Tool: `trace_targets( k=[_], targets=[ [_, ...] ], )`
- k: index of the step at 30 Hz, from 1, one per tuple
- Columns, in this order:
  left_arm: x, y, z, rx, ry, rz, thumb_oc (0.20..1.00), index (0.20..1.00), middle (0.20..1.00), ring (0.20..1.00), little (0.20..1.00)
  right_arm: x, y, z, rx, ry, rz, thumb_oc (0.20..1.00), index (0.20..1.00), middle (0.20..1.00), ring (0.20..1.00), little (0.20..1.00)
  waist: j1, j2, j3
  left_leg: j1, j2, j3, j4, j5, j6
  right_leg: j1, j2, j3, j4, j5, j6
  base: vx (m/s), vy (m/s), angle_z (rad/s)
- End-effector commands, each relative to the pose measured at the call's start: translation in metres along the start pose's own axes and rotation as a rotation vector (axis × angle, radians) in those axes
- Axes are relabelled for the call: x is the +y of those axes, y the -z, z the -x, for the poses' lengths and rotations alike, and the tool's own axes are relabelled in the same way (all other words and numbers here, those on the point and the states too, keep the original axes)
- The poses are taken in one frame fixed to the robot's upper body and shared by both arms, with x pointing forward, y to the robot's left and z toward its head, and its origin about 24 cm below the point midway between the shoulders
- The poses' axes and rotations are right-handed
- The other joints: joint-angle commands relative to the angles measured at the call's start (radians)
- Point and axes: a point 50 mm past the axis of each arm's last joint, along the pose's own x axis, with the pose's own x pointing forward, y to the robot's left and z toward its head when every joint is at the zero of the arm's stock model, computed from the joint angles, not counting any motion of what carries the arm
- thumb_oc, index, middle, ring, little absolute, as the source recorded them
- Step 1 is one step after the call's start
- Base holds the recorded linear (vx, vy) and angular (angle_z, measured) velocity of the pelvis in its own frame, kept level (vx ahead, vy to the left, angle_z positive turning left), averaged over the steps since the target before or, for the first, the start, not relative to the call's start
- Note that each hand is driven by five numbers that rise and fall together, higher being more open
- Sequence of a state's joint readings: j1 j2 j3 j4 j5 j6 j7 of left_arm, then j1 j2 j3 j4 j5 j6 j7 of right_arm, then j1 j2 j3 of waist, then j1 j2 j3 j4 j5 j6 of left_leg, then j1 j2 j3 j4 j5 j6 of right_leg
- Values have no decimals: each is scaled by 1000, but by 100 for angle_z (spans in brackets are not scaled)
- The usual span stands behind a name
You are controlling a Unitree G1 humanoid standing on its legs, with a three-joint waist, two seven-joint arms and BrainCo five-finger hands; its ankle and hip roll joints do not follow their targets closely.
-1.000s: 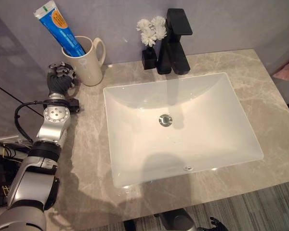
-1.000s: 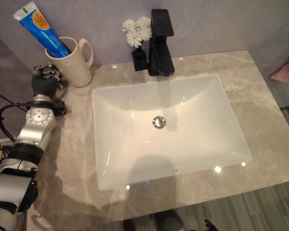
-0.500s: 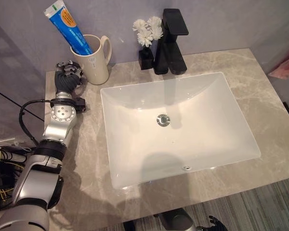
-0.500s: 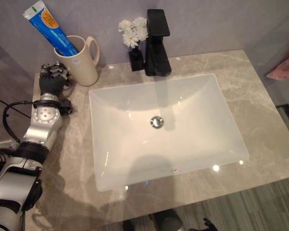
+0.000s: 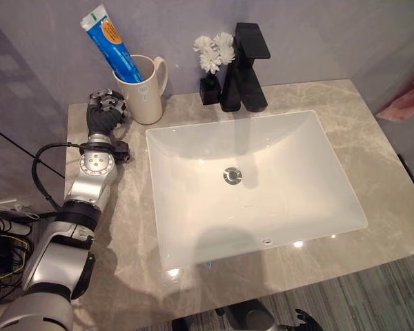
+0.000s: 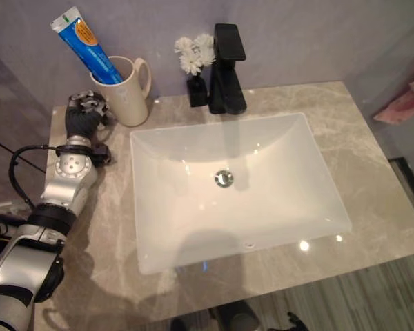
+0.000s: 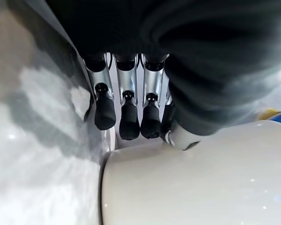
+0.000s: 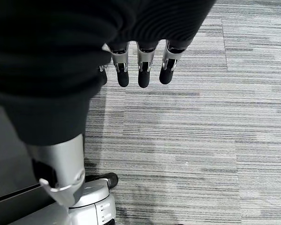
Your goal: Put brush and paste in cup on sink, flatten towel.
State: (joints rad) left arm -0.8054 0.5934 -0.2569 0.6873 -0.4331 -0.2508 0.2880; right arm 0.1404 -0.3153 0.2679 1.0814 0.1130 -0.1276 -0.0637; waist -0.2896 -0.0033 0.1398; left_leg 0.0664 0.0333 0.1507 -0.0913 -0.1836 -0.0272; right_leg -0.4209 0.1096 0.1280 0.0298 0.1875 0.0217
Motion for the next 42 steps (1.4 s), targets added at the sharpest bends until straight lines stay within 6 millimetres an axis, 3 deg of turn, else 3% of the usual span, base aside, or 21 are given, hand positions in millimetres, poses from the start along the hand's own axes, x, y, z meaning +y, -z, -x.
trace_targets(
  k=[1, 12, 22, 28, 42],
  targets=[
    [-3, 8, 4, 1, 1, 20, 200, 200, 200, 200, 200, -8, 13, 4, 28, 34, -3, 1000, 1000, 1000, 1000, 1000, -31, 18, -5, 119, 14, 18, 43, -32, -42, -98, -24, -8, 78, -11, 112, 0, 0, 0],
    [-9, 12, 7, 16, 33, 8, 200, 200, 200, 200, 200, -9, 15, 5, 32, 35, -2, 1000, 1000, 1000, 1000, 1000, -29, 20, -15, 135, 17, 12, 26, -29, -43, -96, -26, -20, 79, -12, 112, 0, 0, 0],
    [3, 24, 13, 40, -88, -121, 200, 200, 200, 200, 200, -4, 20, 5, 66, 38, 18, 1000, 1000, 1000, 1000, 1000, -10, 19, -26, 156, 17, -4, 12, -23, -44, -74, -45, -44, 79, -15, 113, 0, 0, 0],
    [14, 31, 42, 3, -101, -52, 200, 200, 200, 200, 200, -1, 20, 4, 85, 39, -10, 1000, 1000, 1000, 1000, 1000, 19, 20, -46, 179, 15, -37, 4, -13, -40, -26, -70, -64, 76, -20, 112, -5, 11, 7],
    [43, 46, 136, 31, 13, 126, 200, 200, 200, 200, 200, 8, 30, 4, 169, 31, -71, 1000, 1000, 1000, 1000, 1000, 110, 0, -78, 200, -3, -134, 6, -3, -11, 76, -136, -119, 62, -17, 119, -41, 33, 24]
  ],
)
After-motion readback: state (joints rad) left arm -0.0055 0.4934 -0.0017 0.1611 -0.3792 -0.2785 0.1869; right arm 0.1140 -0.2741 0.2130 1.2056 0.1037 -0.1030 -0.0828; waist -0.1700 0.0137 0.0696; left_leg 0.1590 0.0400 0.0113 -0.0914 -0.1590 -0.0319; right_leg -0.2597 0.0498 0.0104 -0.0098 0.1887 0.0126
